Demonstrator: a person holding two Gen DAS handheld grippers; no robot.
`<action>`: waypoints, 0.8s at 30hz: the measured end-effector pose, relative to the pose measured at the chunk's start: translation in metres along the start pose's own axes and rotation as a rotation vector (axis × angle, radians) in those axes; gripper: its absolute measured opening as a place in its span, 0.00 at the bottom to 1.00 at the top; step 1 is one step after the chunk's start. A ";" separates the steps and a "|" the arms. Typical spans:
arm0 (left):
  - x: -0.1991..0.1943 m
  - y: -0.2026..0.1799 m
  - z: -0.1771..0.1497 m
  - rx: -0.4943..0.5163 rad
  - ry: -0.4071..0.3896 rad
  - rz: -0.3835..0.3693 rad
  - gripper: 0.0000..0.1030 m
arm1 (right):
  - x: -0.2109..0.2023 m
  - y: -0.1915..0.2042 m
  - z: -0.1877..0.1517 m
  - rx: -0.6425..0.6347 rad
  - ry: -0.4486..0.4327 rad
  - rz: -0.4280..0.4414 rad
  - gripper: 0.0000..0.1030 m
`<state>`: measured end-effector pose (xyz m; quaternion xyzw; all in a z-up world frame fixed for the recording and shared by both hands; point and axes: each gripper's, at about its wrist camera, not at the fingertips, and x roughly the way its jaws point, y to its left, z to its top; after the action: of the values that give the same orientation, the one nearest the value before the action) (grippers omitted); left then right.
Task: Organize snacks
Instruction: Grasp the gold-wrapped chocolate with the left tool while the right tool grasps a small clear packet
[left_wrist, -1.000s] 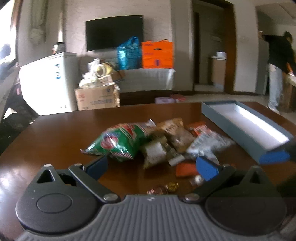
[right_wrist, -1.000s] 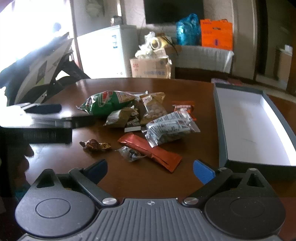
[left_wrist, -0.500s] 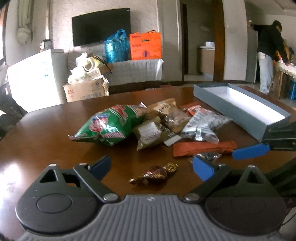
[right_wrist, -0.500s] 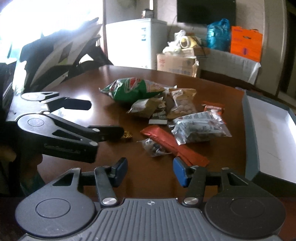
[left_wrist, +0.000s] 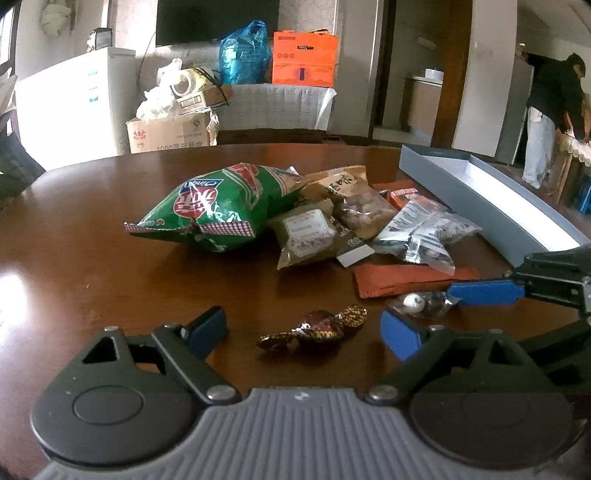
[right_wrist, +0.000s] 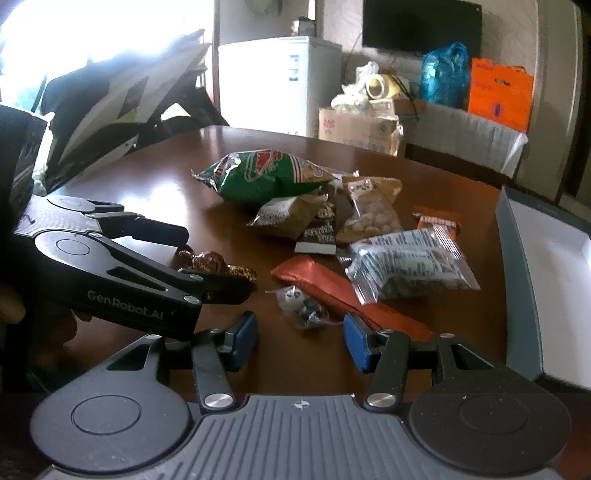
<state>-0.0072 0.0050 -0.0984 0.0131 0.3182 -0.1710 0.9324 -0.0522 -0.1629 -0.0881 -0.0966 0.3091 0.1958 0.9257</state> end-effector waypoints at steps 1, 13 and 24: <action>0.001 0.000 0.001 -0.001 0.001 0.001 0.88 | 0.001 0.000 0.001 -0.015 -0.005 0.002 0.51; 0.000 -0.006 0.000 0.082 -0.003 -0.051 0.51 | 0.003 0.010 0.002 -0.121 -0.032 -0.002 0.39; -0.003 -0.005 0.002 0.090 -0.003 -0.079 0.20 | 0.003 0.013 0.005 -0.121 -0.020 0.013 0.28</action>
<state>-0.0100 0.0010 -0.0942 0.0422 0.3093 -0.2220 0.9237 -0.0529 -0.1494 -0.0870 -0.1484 0.2880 0.2211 0.9198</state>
